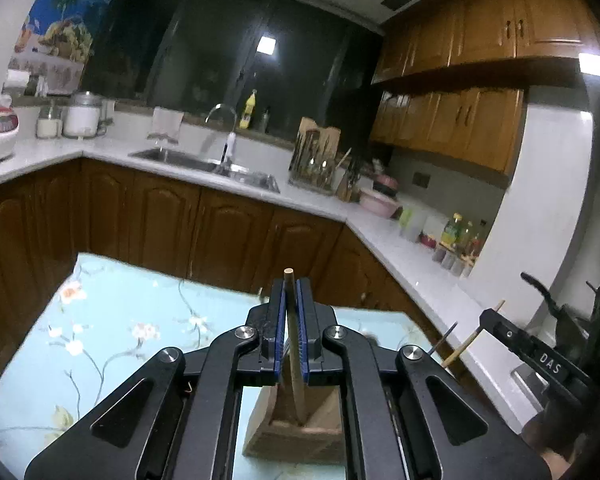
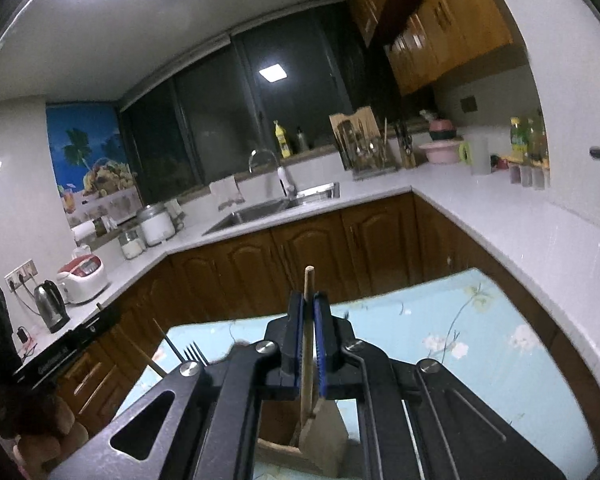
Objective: Organize utensils
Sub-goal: 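Lower both wooden chopsticks into the holder and open both tools, then move both tools back to the chopsticks lying on the tablecloth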
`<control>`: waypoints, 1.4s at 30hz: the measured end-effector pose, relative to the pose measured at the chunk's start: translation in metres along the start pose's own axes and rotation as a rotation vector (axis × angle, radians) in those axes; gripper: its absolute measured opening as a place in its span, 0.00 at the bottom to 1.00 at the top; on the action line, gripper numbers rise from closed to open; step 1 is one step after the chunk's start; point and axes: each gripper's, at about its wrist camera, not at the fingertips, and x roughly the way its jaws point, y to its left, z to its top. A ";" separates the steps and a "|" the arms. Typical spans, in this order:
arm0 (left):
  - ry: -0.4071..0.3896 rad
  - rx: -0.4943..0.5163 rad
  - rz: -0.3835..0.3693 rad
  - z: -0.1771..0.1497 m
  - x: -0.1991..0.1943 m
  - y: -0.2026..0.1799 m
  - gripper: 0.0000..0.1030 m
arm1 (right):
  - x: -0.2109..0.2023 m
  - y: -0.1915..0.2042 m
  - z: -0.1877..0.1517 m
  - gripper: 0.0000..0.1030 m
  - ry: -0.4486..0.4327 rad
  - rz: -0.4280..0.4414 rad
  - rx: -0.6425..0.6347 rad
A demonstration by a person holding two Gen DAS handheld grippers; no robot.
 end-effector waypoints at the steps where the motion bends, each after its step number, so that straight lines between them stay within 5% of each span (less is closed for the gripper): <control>1: 0.018 -0.005 0.003 -0.003 0.004 0.003 0.05 | 0.003 -0.002 -0.004 0.05 0.014 0.001 0.007; 17: 0.097 0.022 0.024 -0.004 0.010 0.005 0.08 | 0.019 -0.015 -0.007 0.11 0.135 0.033 0.061; 19: 0.089 0.025 0.021 -0.002 0.004 0.003 0.27 | 0.017 -0.016 -0.007 0.17 0.137 0.036 0.067; 21: 0.076 0.015 0.031 0.000 -0.003 0.003 0.54 | 0.010 -0.018 -0.005 0.46 0.119 0.043 0.077; 23: 0.048 -0.007 0.026 0.002 -0.016 0.006 0.59 | 0.000 -0.020 -0.003 0.53 0.086 0.059 0.090; 25: 0.054 -0.020 0.039 0.004 -0.024 0.008 0.79 | -0.012 -0.021 -0.001 0.61 0.057 0.047 0.092; 27: 0.035 -0.044 0.051 0.003 -0.039 0.012 0.84 | -0.024 -0.022 0.001 0.81 0.038 0.048 0.105; 31: 0.006 -0.051 0.091 -0.006 -0.074 0.021 0.97 | -0.055 -0.023 -0.003 0.97 0.008 0.057 0.097; 42: 0.033 0.019 0.179 -0.056 -0.158 0.023 1.00 | -0.139 -0.029 -0.056 0.98 0.032 0.048 0.065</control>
